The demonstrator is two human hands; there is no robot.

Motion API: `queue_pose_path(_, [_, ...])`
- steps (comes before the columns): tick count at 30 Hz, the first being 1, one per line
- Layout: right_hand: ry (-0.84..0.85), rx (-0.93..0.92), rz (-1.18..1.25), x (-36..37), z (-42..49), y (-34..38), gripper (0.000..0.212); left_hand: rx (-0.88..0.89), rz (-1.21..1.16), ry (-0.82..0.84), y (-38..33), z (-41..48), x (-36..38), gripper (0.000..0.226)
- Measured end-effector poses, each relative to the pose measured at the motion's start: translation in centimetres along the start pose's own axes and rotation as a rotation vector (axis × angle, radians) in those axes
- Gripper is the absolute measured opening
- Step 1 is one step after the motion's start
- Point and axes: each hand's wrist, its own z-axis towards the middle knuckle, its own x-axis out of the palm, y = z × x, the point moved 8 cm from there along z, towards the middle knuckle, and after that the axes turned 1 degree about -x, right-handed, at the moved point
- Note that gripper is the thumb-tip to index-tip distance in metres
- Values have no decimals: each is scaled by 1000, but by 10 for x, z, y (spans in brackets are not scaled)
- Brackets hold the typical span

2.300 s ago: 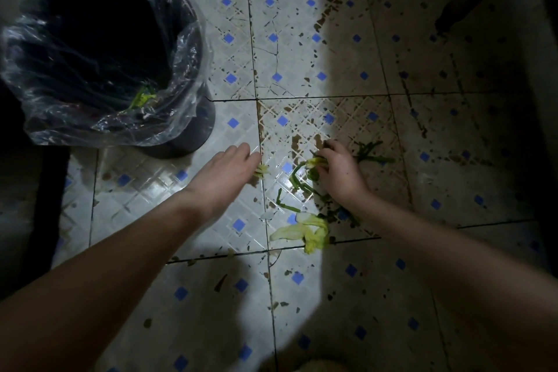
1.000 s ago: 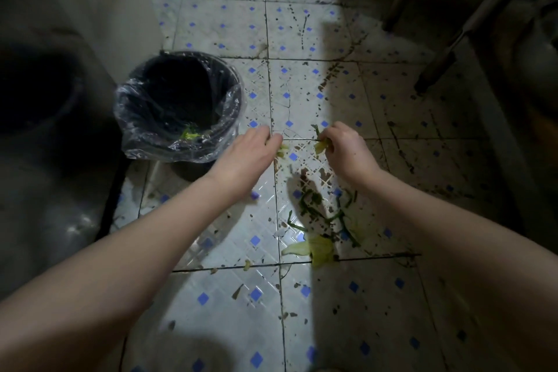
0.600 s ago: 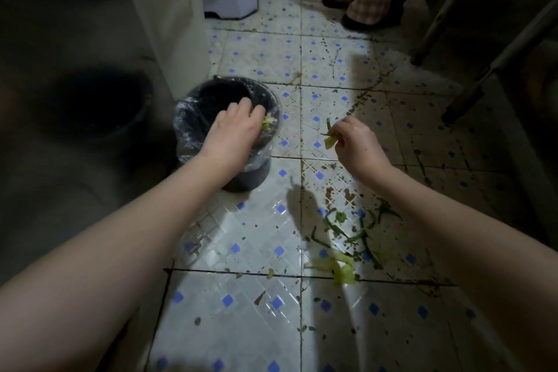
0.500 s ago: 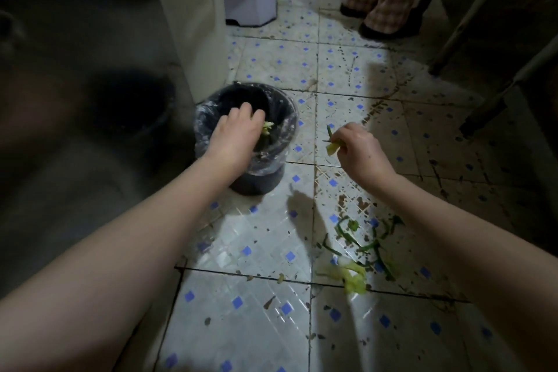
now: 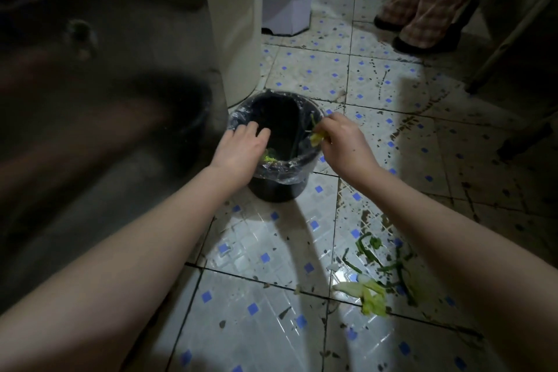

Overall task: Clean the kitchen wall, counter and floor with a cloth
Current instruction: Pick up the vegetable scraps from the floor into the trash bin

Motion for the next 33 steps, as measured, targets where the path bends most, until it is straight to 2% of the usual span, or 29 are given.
queue_pose_path(10, [74,-29,-17,25,23,31,30,-50,32,-17,30,-22,3,59])
queue_pose_path(17, [249,-43,-143,55,27,35,42,-64,25,-38,38,-25,0,64])
queue_pose_path(27, [218,-12,-327,25,7,-10,49,14,-19,-97,-14,-3,-13,62])
queue_pose_path(33, [213,129,-392,-5,-34,-70,59,116,-24,-116,-67,16,-19,63])
